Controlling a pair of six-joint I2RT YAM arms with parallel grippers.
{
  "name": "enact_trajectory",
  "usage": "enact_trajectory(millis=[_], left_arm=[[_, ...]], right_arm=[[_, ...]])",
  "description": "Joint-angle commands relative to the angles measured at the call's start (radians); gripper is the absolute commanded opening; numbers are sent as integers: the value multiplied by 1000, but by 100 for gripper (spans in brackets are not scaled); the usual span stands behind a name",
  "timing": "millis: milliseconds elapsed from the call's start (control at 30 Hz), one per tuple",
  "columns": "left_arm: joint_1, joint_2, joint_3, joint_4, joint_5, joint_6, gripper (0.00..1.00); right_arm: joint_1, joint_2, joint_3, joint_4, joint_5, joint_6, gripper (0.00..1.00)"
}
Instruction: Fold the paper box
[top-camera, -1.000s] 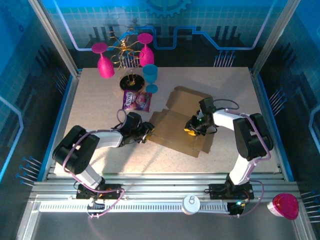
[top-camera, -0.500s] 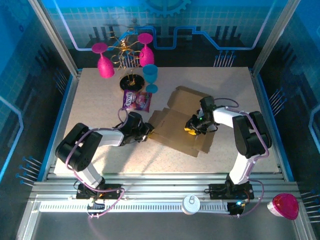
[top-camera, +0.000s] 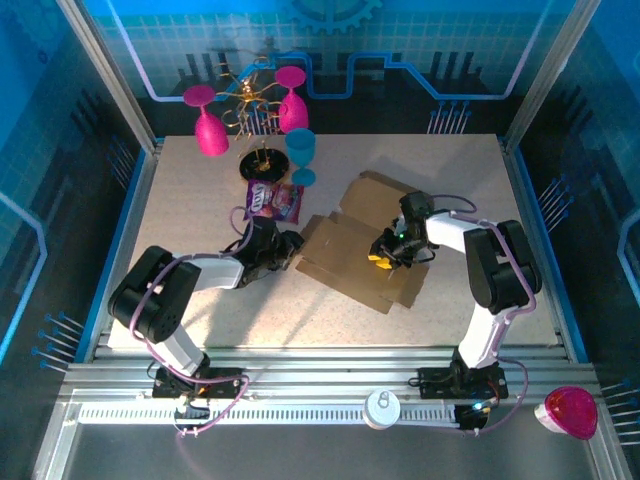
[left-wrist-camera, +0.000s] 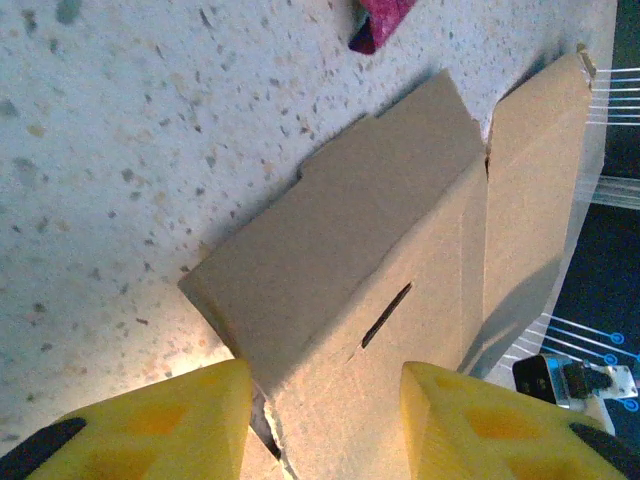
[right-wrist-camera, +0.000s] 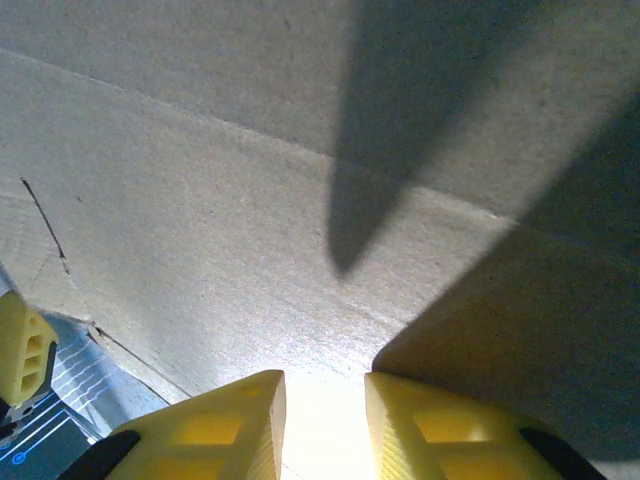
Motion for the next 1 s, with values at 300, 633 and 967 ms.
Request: enact_trajectory(millis=[300, 633, 967], left_arm=[[3, 111, 20, 103, 63, -19, 44], [-1, 70, 30, 110, 44, -40, 0], [-58, -101, 140, -88, -31, -131, 0]], right_arm=[[-19, 50, 5, -53, 5, -15, 29], [-25, -1, 26, -77, 24, -33, 37], [-21, -431, 55, -109, 261, -44, 58]])
